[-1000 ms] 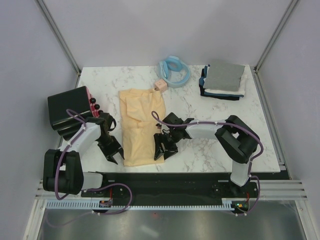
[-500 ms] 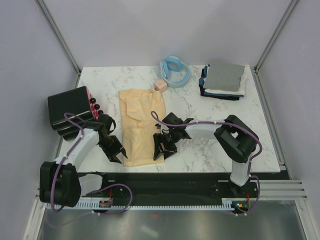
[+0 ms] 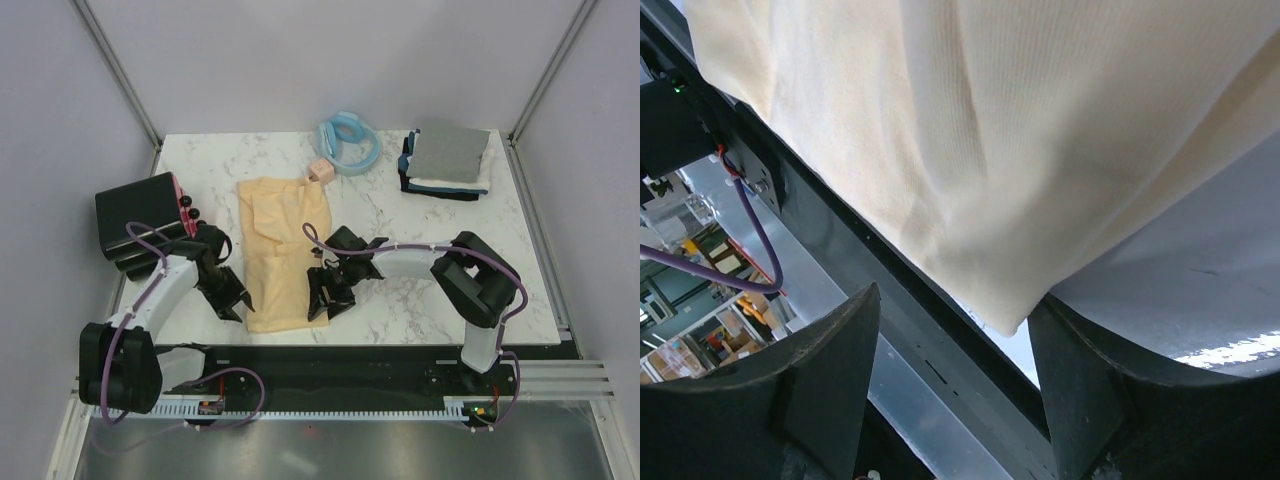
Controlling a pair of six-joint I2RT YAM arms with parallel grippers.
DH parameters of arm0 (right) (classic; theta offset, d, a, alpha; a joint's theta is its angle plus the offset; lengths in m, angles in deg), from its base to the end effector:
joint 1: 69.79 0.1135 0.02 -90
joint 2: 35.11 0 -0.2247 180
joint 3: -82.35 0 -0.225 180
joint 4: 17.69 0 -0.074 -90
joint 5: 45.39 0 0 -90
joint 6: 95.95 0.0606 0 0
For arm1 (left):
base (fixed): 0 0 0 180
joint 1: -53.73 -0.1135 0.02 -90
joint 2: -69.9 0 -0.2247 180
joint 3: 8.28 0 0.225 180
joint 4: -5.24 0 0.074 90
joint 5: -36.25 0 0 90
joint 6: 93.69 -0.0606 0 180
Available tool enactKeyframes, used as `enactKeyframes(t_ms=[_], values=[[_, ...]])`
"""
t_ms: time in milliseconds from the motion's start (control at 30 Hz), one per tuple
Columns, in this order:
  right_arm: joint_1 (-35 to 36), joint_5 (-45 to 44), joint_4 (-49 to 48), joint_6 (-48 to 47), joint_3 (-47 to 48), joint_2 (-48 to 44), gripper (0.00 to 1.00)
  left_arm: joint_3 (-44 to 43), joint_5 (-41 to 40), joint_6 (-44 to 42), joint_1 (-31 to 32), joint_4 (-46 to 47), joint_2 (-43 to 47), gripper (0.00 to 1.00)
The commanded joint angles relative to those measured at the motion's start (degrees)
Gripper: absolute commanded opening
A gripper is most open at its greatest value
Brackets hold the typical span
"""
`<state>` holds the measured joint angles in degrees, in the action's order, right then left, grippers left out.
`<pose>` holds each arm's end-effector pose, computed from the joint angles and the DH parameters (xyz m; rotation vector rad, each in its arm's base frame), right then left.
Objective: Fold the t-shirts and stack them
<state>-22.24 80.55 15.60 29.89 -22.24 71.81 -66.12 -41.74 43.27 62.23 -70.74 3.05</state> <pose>0.1962 0.2672 0.0995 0.4937 -2.7993 -1.1081 0.1618 -0.0369 0.1521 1.0080 -2.9330 0.3519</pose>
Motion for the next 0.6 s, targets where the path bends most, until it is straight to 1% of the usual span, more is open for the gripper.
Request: enactKeyframes(t_ms=[0, 200, 267, 467, 567], values=[[0.17, -4.83, 0.81, -0.94, -1.93, -1.53, 0.69, -0.08, -1.90, 0.41, 0.12, 1.80, -3.02, 0.48], [0.17, -4.74, 0.81, -0.94, -1.94, -1.97, 0.69, 0.97, -0.59, 1.56, 0.12, 1.97, -11.09, 0.49], [0.17, -4.74, 0.72, -0.94, -1.76, -1.88, 0.69, 0.97, -0.06, 1.21, 0.21, 2.68, -12.33, 0.48], [0.26, -4.13, 0.72, -1.99, -1.32, -0.66, 0.69, 0.36, 0.47, -0.72, 0.30, 4.70, -9.88, 0.49], [0.17, -4.13, 0.72, -2.61, -1.14, -0.30, 0.69, 1.50, 1.60, -1.52, 0.30, 4.79, -11.28, 0.49]])
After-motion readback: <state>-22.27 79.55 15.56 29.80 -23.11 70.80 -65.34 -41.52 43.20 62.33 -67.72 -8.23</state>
